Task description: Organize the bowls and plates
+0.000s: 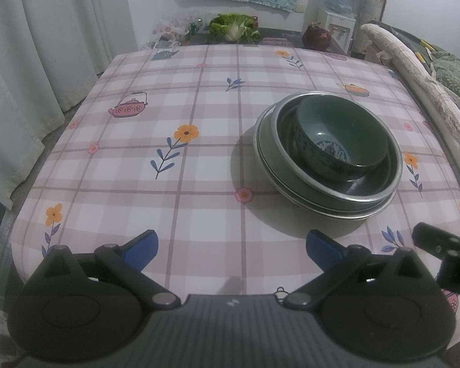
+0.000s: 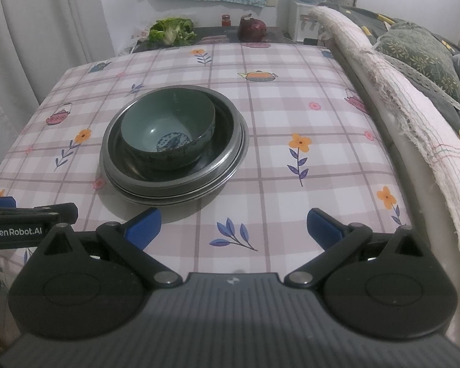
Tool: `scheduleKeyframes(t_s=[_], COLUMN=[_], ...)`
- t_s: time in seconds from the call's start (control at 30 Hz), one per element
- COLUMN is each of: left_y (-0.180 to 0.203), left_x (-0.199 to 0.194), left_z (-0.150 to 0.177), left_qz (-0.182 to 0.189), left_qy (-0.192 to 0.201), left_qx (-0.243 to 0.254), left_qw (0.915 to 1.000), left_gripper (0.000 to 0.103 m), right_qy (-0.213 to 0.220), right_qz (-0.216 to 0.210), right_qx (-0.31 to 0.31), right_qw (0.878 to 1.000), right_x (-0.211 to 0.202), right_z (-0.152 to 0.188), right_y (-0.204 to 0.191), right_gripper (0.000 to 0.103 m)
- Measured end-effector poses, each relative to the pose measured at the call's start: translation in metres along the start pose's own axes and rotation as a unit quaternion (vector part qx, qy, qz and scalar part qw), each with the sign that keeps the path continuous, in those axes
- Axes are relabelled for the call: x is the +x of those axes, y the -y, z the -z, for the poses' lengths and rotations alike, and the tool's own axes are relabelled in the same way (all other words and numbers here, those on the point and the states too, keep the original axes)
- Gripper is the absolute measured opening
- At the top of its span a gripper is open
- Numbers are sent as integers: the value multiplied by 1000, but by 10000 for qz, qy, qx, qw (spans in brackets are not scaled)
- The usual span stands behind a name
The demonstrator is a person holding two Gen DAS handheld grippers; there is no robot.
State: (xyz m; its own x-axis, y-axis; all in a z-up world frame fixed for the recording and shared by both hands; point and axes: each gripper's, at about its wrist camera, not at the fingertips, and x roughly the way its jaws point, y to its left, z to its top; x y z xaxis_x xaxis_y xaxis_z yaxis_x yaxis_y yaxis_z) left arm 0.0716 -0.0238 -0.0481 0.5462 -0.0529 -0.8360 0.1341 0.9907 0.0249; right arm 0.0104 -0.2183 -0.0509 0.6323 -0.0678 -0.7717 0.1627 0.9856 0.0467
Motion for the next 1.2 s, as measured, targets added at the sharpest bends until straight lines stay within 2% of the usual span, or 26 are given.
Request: scheduleKeyframes(t_s=[1.2], left_y=[-1], left_x=[-2], left_z=[-2], left_qz=[-9], left_qy=[5], left_qx=[-8], left_qw=[10000], left_gripper=[103], right_qy=[-10], right_qz=[-14], right_qx=[1], right_qw=[10000], right_x=[-1], right_z=[-2], right_y=[0], right_gripper=[102])
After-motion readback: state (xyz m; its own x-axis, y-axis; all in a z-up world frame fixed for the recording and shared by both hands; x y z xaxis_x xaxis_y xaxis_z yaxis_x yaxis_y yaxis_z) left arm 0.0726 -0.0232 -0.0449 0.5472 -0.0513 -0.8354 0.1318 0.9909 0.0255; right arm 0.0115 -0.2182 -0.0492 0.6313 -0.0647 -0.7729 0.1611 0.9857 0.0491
